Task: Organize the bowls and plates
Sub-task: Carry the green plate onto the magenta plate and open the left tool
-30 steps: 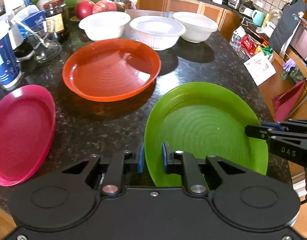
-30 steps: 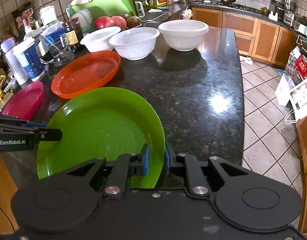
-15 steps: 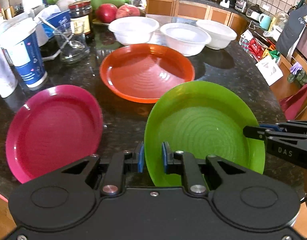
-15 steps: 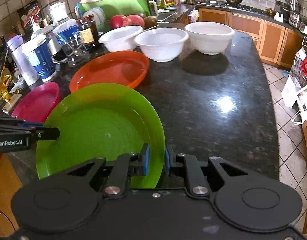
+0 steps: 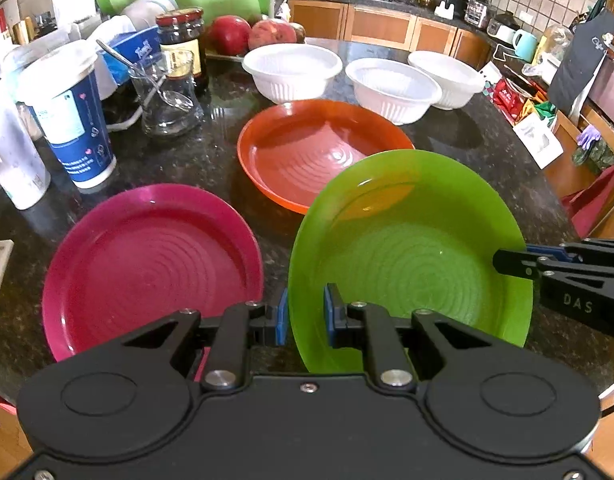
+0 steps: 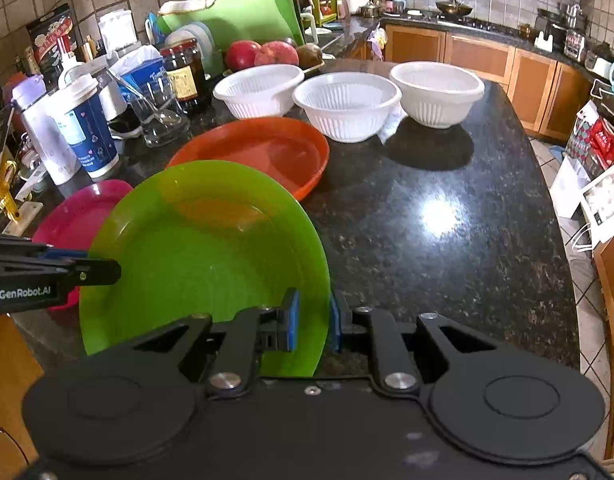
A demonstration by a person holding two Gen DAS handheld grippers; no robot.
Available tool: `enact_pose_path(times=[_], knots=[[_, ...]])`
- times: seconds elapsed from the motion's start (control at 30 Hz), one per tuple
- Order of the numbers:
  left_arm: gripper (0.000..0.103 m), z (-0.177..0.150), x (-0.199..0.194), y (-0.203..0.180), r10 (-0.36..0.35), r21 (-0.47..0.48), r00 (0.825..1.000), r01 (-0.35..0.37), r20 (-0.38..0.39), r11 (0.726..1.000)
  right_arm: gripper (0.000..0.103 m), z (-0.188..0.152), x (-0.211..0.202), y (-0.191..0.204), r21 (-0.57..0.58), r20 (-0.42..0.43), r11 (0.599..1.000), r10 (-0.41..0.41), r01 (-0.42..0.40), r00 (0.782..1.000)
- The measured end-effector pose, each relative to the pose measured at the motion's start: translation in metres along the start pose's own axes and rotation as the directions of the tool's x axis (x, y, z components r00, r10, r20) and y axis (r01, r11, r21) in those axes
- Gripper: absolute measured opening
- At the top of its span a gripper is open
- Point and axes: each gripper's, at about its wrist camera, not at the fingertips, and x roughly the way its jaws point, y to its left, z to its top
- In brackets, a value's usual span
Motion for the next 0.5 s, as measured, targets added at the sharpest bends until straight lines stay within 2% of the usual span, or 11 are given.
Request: enact_pose_path(times=[0.2, 0.5], knots=[[0.024, 0.001, -0.011, 0.018, 0.016, -0.019, 1.000, -0.016, 0.022, 1.000, 0.018, 0.014, -0.002, 0.021, -0.019, 0.024, 1.000, 0.020, -0.020, 0.999], [0.024, 0.005, -0.036, 0.067, 0.102, -0.090, 0.991, -0.094, 0.081, 0.991, 0.018, 0.040, 0.003, 0.074, -0.092, 0.053, 0.991, 0.098, -0.093, 0.994]])
